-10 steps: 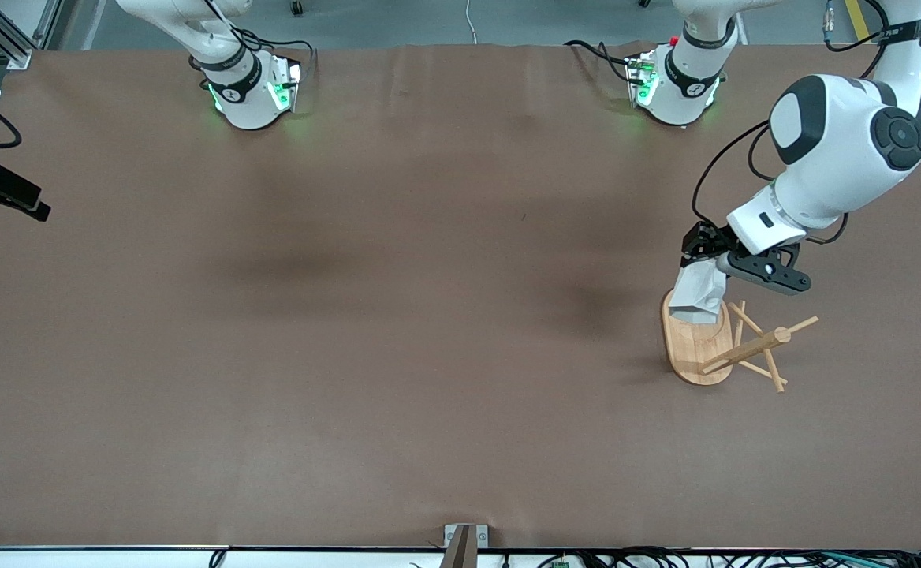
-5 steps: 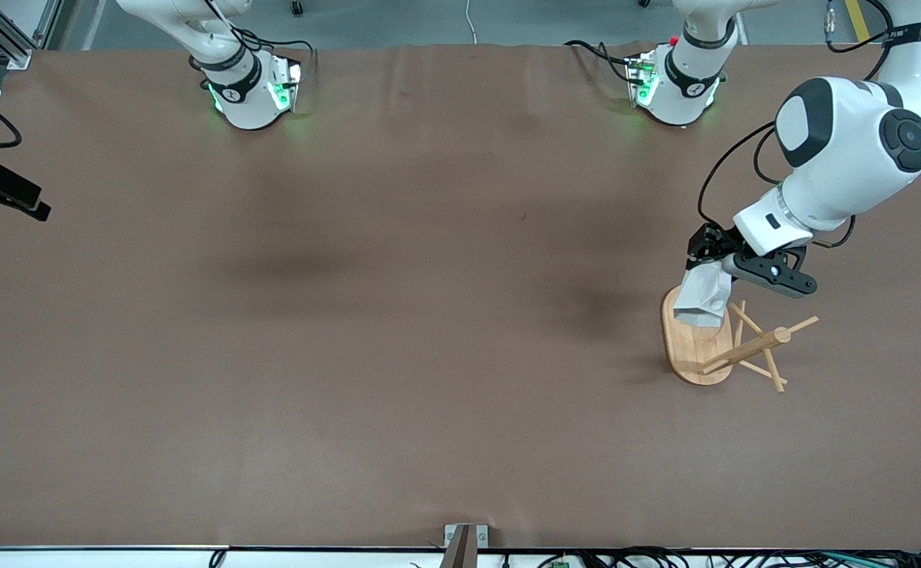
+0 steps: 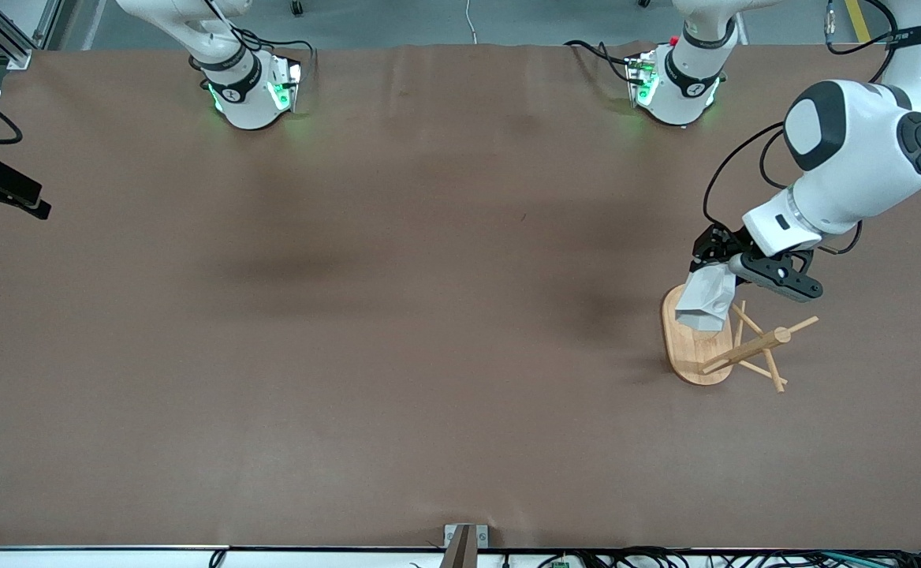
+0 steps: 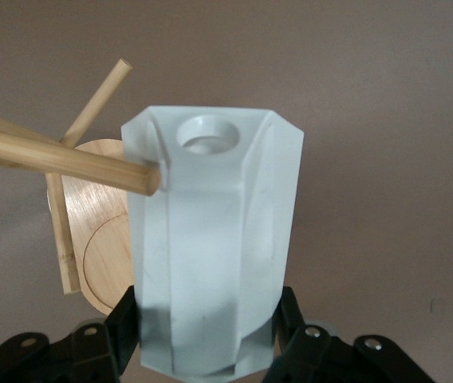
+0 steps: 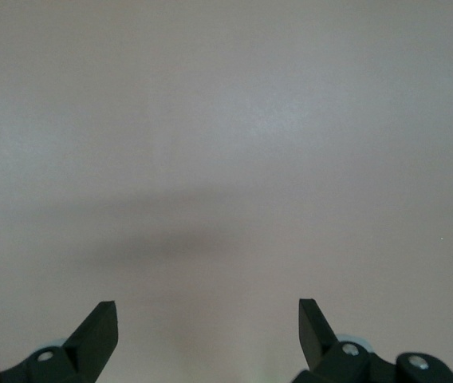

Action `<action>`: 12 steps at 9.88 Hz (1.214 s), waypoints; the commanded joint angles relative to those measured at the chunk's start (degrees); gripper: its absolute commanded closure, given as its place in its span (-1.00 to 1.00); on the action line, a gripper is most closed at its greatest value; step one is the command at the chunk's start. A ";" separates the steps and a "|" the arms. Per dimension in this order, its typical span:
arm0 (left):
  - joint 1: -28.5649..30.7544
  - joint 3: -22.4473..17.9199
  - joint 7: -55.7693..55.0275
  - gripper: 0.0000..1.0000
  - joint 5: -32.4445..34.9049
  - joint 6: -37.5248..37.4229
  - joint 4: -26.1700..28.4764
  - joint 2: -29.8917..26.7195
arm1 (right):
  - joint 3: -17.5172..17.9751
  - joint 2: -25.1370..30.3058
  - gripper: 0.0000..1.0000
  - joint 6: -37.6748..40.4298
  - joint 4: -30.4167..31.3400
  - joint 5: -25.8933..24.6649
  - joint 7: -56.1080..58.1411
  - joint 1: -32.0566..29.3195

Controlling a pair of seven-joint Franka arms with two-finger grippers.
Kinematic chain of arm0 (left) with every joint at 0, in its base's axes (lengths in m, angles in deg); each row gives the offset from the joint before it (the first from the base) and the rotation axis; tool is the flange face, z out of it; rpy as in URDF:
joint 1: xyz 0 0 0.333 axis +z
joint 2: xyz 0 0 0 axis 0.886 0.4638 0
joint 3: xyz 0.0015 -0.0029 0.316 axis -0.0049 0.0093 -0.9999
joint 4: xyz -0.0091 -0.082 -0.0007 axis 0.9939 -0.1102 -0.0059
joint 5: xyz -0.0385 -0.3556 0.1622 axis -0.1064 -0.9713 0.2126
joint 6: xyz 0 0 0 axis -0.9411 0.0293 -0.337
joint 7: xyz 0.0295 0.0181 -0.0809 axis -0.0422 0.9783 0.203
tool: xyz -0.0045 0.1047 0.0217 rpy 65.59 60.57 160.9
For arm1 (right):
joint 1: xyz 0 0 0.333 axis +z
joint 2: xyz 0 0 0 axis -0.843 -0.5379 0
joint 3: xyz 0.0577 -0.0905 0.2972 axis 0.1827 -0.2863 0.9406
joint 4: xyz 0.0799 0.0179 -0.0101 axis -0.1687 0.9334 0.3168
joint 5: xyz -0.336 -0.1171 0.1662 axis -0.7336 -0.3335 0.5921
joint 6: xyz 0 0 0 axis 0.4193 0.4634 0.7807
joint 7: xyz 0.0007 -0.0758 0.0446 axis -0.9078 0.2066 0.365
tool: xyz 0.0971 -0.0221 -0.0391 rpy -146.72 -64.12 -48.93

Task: Hang cup on rack
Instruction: 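Lower the cup with the left gripper, aligning its handle hole with a peg, then slide the cup onto the rack peg with the left gripper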

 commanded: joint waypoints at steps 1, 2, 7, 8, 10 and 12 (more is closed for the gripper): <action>-0.29 -1.29 3.33 0.58 -1.14 0.56 -0.73 3.08 | 0.94 0.65 -1.00 0.28 0.24 1.01 0.69 -2.16; -0.29 -1.64 3.60 0.58 -1.14 0.56 -1.34 3.43 | 0.85 0.65 -1.00 0.28 0.24 1.19 0.69 -1.82; -0.29 -3.23 4.66 0.57 -1.14 0.73 -3.71 5.98 | 0.85 0.65 -1.00 0.20 0.24 1.19 0.69 -1.82; -0.29 -3.58 4.75 0.56 -1.14 0.73 -4.41 6.51 | 0.85 0.56 -1.00 0.20 0.24 1.19 0.69 -1.99; -0.20 -3.84 4.84 0.29 -1.14 0.82 -5.38 7.56 | 0.77 0.56 -1.00 0.28 0.33 1.19 0.77 -2.08; -0.29 -3.76 3.96 -1.00 -1.14 0.82 -5.74 7.66 | 0.76 0.48 -1.00 0.28 0.42 1.19 0.77 -2.35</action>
